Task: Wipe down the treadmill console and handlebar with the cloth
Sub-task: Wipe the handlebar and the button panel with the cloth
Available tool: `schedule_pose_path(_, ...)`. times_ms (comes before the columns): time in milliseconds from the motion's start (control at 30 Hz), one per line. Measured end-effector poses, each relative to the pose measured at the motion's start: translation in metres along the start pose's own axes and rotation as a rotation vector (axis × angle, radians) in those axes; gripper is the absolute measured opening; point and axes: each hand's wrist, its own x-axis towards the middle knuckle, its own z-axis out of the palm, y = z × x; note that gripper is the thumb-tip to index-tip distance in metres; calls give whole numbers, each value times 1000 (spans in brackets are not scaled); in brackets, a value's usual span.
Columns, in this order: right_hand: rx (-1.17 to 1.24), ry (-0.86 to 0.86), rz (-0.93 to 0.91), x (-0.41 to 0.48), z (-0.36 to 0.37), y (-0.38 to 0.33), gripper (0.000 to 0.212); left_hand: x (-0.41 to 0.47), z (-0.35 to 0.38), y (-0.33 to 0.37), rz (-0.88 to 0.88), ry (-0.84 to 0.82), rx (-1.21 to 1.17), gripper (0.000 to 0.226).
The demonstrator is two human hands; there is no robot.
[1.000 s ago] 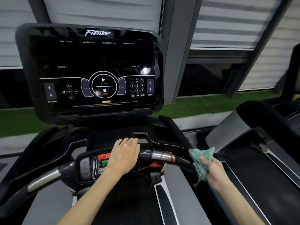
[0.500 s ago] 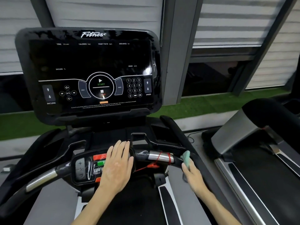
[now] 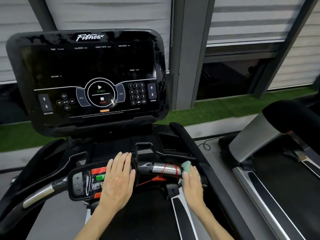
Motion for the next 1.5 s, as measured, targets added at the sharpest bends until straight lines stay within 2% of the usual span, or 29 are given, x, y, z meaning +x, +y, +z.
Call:
schedule_pose_path(200, -58, -198, -257, 4, -17, 18, 54, -1, 2, -1, 14, 26, -6, 51)
schedule_pose_path(367, -5, -71, -75, 4, -39, 58, 50, -1, 2, 1, 0, 31, -7, 52)
schedule_pose_path(467, 57, 91, 56, 2, -17, 47, 46, 0, 2, 1, -5, 23, 2, 53)
schedule_pose_path(533, 63, 162, 75, -2, 1, 26, 46, -1, 2, 3, -15, 23, -6, 53)
schedule_pose_path(667, -54, 64, -180, -9, 18, -7, 52, -1, 5, 5, -22, 27, 11, 53)
schedule_pose_path(800, -57, -44, -372, -4, -6, 13, 56, -1, 6, 3, -4, 37, 16, 53)
schedule_pose_path(867, -72, -26, -284, -3, -20, 45, 57, -1, 6, 2, 1, 42, 16, 53)
schedule_pose_path(967, 22, -5, -53, -4, -25, 65, 56, -1, 3, 3, -4, 40, 4, 53)
schedule_pose_path(1100, 182, 267, 128, -4, 6, 27, 47, -1, 2, 4, -9, 31, 4, 53)
schedule_pose_path(1200, 103, 231, 38, -6, 23, -5, 44, -1, 2, 5, -18, 35, -13, 53)
schedule_pose_path(1333, -47, 15, -157, -11, 31, -36, 48, -1, 4, 7, -19, 43, -11, 53)
schedule_pose_path(1433, -130, -96, -368, -11, 14, -27, 52, -1, 5, 7, -21, 55, -26, 52)
schedule_pose_path(1500, -115, -74, -379, -5, -4, 0, 53, -1, 5, 5, -18, 57, -38, 52)
